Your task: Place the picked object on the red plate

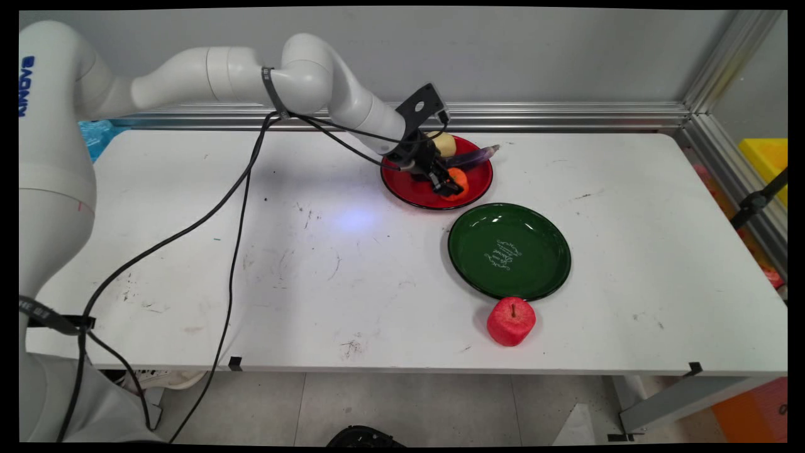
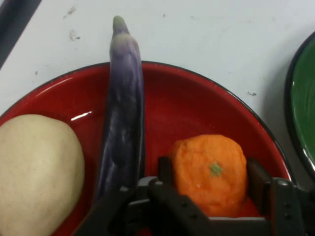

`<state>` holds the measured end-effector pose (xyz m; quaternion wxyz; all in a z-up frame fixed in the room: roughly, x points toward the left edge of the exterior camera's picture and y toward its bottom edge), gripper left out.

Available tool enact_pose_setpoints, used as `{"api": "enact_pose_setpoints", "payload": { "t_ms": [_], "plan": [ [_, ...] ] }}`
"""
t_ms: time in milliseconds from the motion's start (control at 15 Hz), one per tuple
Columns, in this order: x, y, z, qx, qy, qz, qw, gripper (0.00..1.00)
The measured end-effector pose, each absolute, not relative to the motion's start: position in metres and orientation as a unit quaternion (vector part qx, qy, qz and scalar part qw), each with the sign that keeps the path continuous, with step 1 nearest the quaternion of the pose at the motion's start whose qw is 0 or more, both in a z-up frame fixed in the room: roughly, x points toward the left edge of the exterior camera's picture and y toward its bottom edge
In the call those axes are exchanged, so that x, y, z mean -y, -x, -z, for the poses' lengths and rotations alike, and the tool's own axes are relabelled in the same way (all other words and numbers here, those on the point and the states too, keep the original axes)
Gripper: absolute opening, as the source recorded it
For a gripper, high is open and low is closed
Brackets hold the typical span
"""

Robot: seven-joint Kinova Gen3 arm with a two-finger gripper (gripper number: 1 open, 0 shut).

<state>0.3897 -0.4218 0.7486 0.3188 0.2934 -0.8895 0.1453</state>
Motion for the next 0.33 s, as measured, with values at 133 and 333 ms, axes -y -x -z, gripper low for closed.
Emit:
{"api": "enact_pose_setpoints", "payload": {
  "t_ms": [133, 333],
  "plan": [
    [0.4226, -0.3898, -0.7474, 0.889, -0.294, -0.145, 0.319, 1.00],
    [0.4246, -0.3893, -0.7491, 0.888, -0.294, -0.147, 0.321, 1.00]
  ]
}}
